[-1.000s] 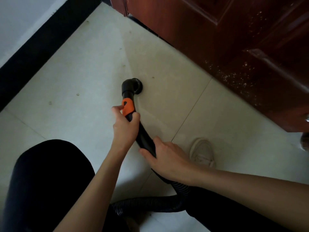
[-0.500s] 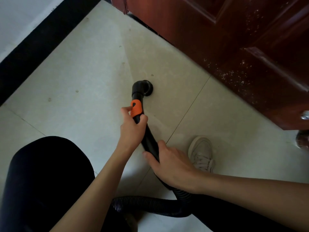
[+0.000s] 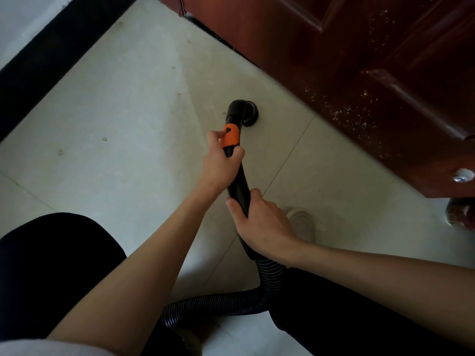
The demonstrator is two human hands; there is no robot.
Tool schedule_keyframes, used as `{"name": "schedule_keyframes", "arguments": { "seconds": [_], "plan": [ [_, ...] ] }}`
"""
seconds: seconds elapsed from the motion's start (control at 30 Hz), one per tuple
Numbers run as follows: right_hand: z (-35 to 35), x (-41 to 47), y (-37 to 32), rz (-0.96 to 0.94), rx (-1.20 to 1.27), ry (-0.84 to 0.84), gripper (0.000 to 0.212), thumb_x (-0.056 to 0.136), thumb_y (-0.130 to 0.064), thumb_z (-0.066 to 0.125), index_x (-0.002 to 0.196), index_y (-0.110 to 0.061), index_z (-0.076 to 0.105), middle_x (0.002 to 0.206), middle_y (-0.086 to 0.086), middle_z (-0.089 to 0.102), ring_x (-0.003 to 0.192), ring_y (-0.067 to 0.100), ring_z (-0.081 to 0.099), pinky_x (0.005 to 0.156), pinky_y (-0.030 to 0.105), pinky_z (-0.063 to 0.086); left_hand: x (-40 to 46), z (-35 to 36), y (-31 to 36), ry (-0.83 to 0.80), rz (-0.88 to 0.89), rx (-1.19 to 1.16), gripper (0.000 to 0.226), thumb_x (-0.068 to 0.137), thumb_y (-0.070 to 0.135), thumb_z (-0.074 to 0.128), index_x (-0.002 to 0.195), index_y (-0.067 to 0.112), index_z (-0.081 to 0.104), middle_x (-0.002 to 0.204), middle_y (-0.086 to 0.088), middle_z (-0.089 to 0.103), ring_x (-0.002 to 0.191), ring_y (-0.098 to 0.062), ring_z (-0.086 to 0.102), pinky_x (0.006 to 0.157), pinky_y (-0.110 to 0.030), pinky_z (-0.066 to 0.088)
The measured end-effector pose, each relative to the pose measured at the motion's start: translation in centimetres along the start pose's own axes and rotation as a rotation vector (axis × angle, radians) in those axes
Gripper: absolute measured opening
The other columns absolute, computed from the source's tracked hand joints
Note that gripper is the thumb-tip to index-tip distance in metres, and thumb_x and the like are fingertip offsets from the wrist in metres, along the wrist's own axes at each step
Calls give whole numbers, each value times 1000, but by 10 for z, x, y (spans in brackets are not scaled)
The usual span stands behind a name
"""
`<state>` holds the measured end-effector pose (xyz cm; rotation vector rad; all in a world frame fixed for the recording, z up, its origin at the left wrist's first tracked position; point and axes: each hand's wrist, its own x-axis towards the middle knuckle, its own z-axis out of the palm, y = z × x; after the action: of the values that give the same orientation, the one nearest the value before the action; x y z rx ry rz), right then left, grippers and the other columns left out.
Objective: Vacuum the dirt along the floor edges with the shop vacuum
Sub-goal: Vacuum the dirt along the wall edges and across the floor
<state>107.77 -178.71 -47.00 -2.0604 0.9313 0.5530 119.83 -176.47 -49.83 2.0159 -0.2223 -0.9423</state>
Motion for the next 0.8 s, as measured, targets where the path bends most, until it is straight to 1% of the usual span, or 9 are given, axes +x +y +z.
{"name": "schedule_keyframes", "arguments": {
  "seconds": [0.13,0.2,0.3,0.4,0.47,0.53,0.63,0.7,0.8],
  "plan": [
    [-11,31,-1,-47,72,31,42,95,-55,43,99,-13,46,80,4,56,80,31,59,68,37,46,25,-6,11,41,21,12,42,94,21,47,132,14,29,96,-8,54,65,-9,52,54,-19,42],
    [-17,51,-7,-103,89,21,41,94,-54,45,95,-14,48,78,3,56,80,30,59,67,36,44,37,-15,14,119,10,-22,44,94,20,48,133,14,29,99,-9,54,68,-11,53,57,-21,44],
    [-15,73,-21,-201,47,-35,41,93,-54,46,92,-13,49,80,6,59,80,31,60,65,35,42,47,-35,4,261,-55,-94,45,93,22,46,134,17,29,99,-9,55,75,-17,55,67,-28,45],
    [-8,84,-29,-286,-44,-99,39,94,-54,46,90,-15,46,76,3,55,73,28,57,60,33,37,46,-49,-12,342,-100,-134,45,94,24,44,135,21,27,94,-5,53,71,-12,54,59,-24,43],
    [-10,96,-35,-321,-57,-114,38,94,-53,46,89,-15,45,75,2,54,72,28,57,59,33,36,53,-55,-13,369,-102,-145,46,95,24,44,137,22,25,89,-1,51,70,-10,53,57,-22,42],
    [-17,113,-43,-335,-42,-105,37,94,-52,47,89,-16,46,77,2,55,75,28,58,60,33,38,70,-60,-5,379,-99,-136,50,95,24,43,141,23,24,92,-1,50,70,-10,51,59,-23,41],
    [-34,148,-60,-347,-46,-86,36,93,-53,47,89,-18,48,76,0,56,77,26,59,60,33,39,104,-71,12,386,-92,-109,56,96,27,43,147,26,19,103,-4,47,79,-18,52,70,-28,41],
    [-47,171,-70,-366,-66,-66,37,93,-55,47,91,-17,50,76,0,56,77,26,59,59,33,38,126,-78,20,378,-77,-76,59,97,30,42,149,27,15,105,-5,47,84,-20,51,71,-28,41],
    [-61,203,-78,-405,-115,-41,39,92,-57,47,92,-18,50,79,1,58,78,26,59,60,33,38,157,-87,27,373,-57,-35,61,96,35,44,150,25,15,106,-7,50,84,-23,53,69,-30,44]
  ]
}}
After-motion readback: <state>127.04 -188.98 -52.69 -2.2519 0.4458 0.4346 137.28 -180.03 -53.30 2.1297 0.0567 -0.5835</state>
